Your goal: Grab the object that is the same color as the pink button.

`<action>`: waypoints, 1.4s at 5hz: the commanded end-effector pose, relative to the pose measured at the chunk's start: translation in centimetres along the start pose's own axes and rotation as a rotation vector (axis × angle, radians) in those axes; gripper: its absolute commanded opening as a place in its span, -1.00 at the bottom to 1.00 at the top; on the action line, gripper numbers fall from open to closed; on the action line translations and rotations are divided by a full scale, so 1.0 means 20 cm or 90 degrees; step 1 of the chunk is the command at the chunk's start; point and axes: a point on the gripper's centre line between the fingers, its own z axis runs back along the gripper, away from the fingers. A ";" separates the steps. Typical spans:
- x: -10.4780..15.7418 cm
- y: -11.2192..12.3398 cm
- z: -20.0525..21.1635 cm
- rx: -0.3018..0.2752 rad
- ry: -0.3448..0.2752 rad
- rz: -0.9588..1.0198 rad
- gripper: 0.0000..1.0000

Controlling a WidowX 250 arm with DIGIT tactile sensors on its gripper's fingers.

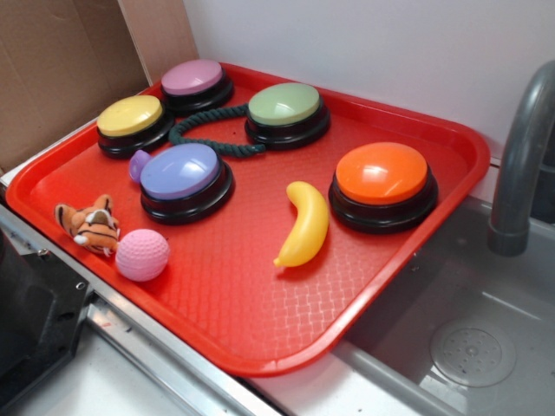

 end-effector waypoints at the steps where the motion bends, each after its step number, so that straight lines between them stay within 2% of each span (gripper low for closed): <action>1: 0.00 0.00 0.00 0.000 0.000 0.000 1.00; 2: 0.03 -0.04 -0.18 0.019 0.009 0.001 1.00; 4: 0.07 -0.09 -0.54 0.018 0.002 0.059 1.00; 5: 0.06 -0.09 -0.76 -0.006 0.010 0.073 1.00; 6: 0.04 -0.09 -0.95 -0.036 0.000 0.085 1.00; 7: 0.02 -0.10 -1.07 -0.029 0.035 0.086 1.00</action>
